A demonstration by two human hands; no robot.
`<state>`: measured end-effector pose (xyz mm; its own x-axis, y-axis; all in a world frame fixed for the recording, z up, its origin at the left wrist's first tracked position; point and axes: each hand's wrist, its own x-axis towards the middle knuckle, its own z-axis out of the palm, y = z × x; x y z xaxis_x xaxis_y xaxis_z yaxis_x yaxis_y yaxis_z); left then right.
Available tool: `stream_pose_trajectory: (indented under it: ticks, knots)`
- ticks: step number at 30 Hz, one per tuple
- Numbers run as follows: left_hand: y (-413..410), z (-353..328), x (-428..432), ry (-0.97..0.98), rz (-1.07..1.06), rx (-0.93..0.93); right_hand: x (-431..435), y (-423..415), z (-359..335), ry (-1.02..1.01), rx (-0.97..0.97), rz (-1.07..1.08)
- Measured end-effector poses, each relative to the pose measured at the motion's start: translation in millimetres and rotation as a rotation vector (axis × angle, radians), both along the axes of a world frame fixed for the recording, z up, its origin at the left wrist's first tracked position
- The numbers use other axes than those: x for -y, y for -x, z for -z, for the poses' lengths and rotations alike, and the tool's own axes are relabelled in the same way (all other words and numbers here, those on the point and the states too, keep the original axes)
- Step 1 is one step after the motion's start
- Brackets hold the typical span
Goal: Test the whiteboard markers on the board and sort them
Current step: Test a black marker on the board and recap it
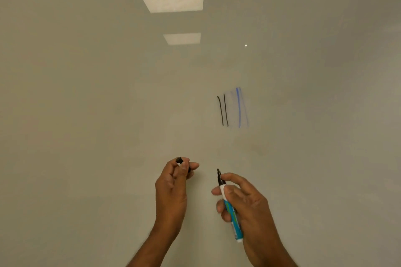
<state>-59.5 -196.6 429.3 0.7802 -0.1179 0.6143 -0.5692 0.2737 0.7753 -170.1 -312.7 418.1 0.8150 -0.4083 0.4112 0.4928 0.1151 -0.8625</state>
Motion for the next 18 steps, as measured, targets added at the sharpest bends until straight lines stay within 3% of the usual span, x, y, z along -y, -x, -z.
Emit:
stream_pose_trajectory:
  ticks: [4, 6, 9, 13, 18]
  knots:
    - [-13.5, -18.0, 10.3, -0.052, -0.143, 0.241, 12.9, -9.9, -29.1, -0.331, 0.124, -0.21]
    - [-24.1, -25.0, 14.6, -0.073, -0.17, 0.306, 20.0, -16.7, -39.5, -0.365, 0.157, -0.233]
    - [-46.4, -30.5, 18.0, -0.152, -0.239, 0.386, 23.4, -25.5, -53.7, -0.213, 0.18, -0.109]
    - [-71.9, -40.4, 20.7, -0.209, -0.317, 0.509, 22.2, -44.6, -68.6, 0.118, 0.206, 0.248]
    - [-100.7, -46.7, 30.0, -0.248, -0.376, 0.646, 17.5, -65.5, -85.5, 0.201, 0.343, 0.548]
